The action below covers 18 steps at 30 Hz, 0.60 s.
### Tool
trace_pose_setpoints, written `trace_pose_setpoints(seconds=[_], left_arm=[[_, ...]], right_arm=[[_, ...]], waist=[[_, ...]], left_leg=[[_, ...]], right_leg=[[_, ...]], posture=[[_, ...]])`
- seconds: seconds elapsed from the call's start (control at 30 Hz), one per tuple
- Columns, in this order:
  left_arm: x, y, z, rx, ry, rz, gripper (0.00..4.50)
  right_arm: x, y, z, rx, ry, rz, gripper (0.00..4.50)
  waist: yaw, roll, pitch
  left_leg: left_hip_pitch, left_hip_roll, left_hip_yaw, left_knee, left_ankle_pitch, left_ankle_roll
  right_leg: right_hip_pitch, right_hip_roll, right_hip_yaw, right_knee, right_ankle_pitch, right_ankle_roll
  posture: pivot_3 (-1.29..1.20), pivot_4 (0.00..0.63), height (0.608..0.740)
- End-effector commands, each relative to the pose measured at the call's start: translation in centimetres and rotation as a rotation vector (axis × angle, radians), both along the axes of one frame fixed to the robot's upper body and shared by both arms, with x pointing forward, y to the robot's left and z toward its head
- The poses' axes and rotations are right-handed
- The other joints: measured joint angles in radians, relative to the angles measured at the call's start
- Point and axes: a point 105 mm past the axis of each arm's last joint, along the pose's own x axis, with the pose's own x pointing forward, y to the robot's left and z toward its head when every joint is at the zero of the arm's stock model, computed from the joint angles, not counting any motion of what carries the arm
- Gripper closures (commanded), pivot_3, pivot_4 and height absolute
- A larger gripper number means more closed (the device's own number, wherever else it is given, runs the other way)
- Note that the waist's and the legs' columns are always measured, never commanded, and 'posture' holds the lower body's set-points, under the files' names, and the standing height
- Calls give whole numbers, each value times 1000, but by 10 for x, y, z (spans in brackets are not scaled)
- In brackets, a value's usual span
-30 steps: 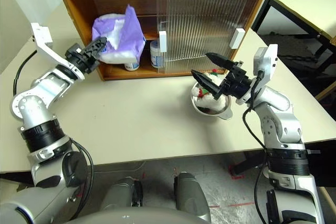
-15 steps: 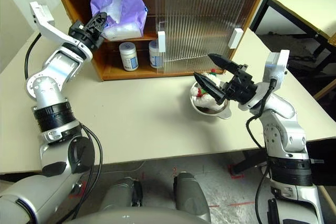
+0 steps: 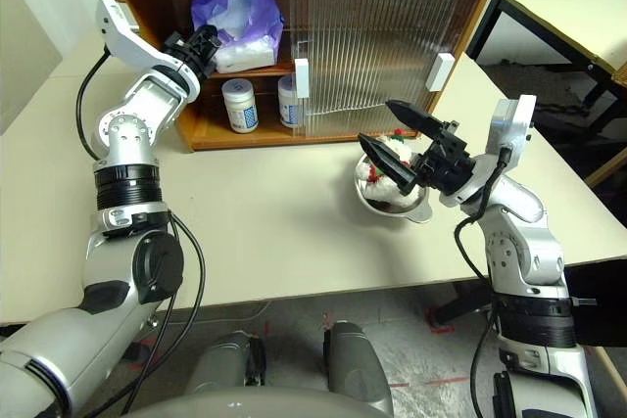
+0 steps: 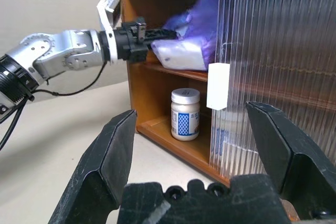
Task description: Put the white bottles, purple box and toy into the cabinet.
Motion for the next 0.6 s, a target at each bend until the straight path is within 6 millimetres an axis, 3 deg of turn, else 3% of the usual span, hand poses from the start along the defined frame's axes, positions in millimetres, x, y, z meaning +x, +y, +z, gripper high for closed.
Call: trace_pose_setpoints(seconds=[0.03, 0.27, 0.47, 0.6], left_arm=[[6, -8, 0, 8, 19, 10, 4473], [14, -9, 0, 19, 33, 54, 4473], [12, -11, 7, 0, 35, 40, 2272], [-4, -14, 21, 9, -3, -19, 768]], right_arm=[[-3, 6, 5, -1, -37, 6, 0], [-4, 10, 4, 4, -38, 14, 0], [-4, 10, 4, 3, -35, 14, 0], [-5, 12, 2, -1, -25, 32, 0]], waist=[[0, 0, 0], [2, 0, 0], [2, 0, 0], [0, 0, 0]], left_leg=[[0, 0, 0, 0, 0, 0], [0, 0, 0, 1, 0, 0], [0, 0, 0, 1, 0, 0], [0, 0, 0, 1, 0, 0]], right_leg=[[0, 0, 0, 0, 0, 0], [1, 0, -1, 0, 1, 0], [1, 0, -1, 0, 2, 1], [1, 0, -1, 0, 2, 1]], posture=[[-110, 0, 740], [-112, 0, 740], [-110, 0, 740], [-105, 0, 740]])
